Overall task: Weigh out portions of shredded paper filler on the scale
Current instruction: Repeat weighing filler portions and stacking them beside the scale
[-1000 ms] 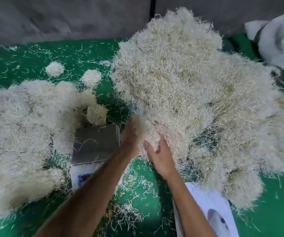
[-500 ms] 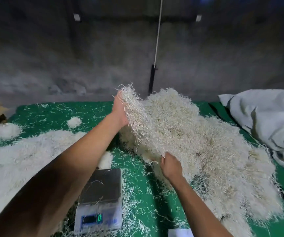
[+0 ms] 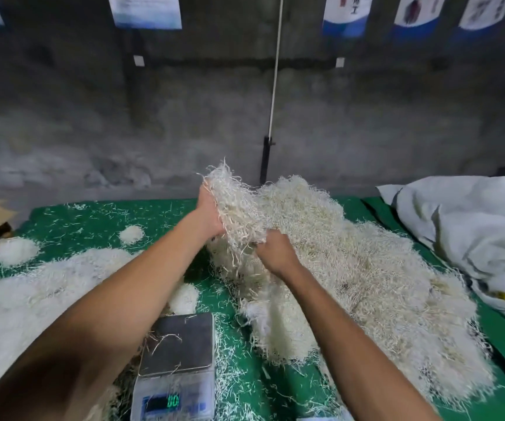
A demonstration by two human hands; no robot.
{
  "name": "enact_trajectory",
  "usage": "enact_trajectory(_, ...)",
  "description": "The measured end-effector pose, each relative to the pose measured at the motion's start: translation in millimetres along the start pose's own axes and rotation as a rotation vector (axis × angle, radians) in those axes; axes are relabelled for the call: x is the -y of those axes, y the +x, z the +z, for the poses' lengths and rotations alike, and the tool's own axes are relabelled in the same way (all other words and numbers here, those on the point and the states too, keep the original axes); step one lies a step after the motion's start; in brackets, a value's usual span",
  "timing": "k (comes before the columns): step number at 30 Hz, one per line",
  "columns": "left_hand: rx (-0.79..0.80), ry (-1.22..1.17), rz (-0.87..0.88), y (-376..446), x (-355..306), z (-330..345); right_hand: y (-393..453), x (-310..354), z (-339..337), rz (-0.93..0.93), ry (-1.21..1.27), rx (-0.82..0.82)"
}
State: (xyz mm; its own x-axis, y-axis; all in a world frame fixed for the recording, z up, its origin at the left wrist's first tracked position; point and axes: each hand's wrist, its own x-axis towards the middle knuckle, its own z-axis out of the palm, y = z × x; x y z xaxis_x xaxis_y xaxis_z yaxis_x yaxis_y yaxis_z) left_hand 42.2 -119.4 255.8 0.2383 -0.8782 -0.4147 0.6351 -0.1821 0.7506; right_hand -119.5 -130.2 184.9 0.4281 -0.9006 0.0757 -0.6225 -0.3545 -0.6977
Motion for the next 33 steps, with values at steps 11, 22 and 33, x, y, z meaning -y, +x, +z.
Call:
enact_trajectory(11, 0.064, 1.792, 0.424, -5.9, 12.6, -13.3, 36.1, 10.9, -34.6, 0.131, -0.194, -0.078)
enact_trajectory(22, -0.422, 1.282, 0.558, 13.4, 37.4, -8.7, 23.7, 29.1, -6.8, -0.022, -0.129, -0.095)
enact_trajectory(33, -0.359, 0.220, -0.056, 31.8, 12.3, -36.8, -14.3, -10.1, 1.6, -0.179, -0.059, -0.362)
